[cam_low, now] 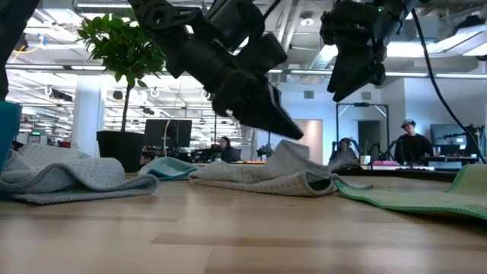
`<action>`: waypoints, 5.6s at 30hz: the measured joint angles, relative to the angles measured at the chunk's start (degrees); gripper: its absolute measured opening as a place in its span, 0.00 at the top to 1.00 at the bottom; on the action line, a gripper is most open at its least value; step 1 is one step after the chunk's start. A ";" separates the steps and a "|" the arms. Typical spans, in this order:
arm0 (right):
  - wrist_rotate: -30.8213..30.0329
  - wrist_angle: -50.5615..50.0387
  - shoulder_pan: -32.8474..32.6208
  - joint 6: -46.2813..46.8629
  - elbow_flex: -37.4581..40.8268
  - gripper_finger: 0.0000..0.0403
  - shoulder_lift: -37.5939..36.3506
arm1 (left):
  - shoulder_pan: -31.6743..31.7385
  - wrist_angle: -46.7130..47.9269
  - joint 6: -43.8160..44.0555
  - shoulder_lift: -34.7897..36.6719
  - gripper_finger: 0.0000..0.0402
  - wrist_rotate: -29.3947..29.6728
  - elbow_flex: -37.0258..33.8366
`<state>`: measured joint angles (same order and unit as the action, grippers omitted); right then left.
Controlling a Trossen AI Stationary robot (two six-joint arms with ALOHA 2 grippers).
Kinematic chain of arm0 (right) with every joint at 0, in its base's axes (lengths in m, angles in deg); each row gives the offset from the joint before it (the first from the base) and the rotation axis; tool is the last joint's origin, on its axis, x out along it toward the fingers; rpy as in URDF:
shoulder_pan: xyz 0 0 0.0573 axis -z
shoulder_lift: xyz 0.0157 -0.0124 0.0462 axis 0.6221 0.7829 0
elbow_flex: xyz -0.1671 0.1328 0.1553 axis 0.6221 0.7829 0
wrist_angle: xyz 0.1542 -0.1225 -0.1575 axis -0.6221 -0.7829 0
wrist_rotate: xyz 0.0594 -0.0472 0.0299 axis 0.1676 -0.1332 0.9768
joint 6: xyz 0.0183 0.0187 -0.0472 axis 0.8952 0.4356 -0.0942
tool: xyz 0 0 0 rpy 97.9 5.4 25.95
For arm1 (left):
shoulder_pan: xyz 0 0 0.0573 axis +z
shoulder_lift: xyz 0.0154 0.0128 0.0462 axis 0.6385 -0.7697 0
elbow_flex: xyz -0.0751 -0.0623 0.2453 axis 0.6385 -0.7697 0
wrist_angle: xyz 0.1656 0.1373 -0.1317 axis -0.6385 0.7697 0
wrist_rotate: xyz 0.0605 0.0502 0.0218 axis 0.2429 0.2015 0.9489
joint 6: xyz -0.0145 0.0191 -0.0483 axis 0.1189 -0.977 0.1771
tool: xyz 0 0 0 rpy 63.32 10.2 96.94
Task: Fold microfiber towels
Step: Fold the gray microfiber towel, then put the gray microfiber towel into the blue bin
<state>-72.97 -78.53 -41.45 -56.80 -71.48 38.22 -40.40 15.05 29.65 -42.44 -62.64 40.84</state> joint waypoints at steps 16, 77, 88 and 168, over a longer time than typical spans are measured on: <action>0.00 -0.02 0.00 0.04 0.00 0.49 0.00 | -0.29 17.00 -1.15 8.11 0.68 6.22 -0.01; 0.02 0.78 0.00 -0.04 0.02 0.49 0.02 | -5.75 36.88 0.53 3.90 0.99 7.74 -0.48; 0.07 1.39 0.00 -0.02 0.02 0.49 0.02 | -5.80 58.74 22.73 16.44 1.00 -1.55 -0.23; 28.76 34.49 -7.52 -6.45 0.02 0.49 0.02 | -55.57 51.93 85.03 14.99 0.72 -5.07 -0.03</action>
<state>-44.21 -44.04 -48.97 -63.25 -71.46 38.24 -95.97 66.98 114.68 -27.44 -67.71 40.80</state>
